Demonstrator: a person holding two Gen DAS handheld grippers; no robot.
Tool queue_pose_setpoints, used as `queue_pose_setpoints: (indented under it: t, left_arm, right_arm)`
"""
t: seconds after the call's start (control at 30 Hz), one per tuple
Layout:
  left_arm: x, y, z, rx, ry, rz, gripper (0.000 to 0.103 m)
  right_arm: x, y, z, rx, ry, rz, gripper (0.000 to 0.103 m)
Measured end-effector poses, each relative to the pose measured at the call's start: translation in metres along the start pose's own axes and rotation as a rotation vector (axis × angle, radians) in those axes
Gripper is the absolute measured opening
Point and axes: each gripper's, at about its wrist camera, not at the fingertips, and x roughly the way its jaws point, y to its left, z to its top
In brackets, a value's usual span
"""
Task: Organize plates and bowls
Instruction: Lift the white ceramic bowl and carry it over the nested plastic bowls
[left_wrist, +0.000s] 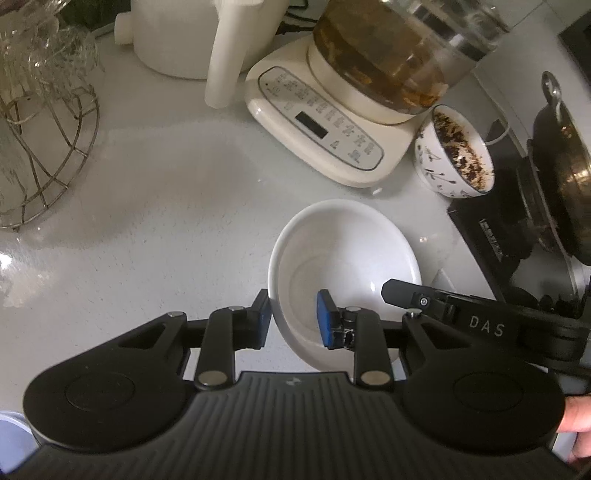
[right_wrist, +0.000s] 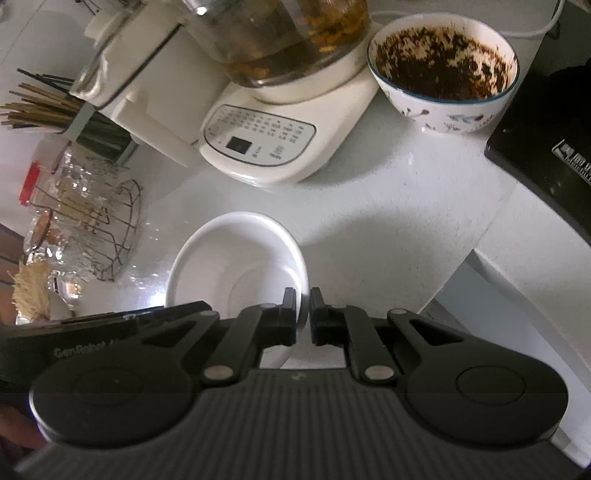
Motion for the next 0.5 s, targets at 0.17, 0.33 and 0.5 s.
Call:
queue_pose_setpoints:
  t: [0.17, 0.33, 0.5]
  left_arm:
    - [-0.020, -0.002, -0.003, -0.009, -0.031, -0.031, 0.031]
    - [-0.042, -0.003, -0.007, -0.017, -0.068, -0.043, 0.031]
    - [-0.065, -0.002, -0.011, -0.020, -0.108, -0.048, 0.032]
  right_arm:
    - [-0.014, 0.004, -0.002, -0.012, -0.034, 0.006, 0.009]
    - [-0.031, 0.014, -0.004, -0.013, -0.067, 0.035, 0.010]
    - [-0.048, 0.029, -0.006, -0.054, -0.110, 0.058, 0.010]
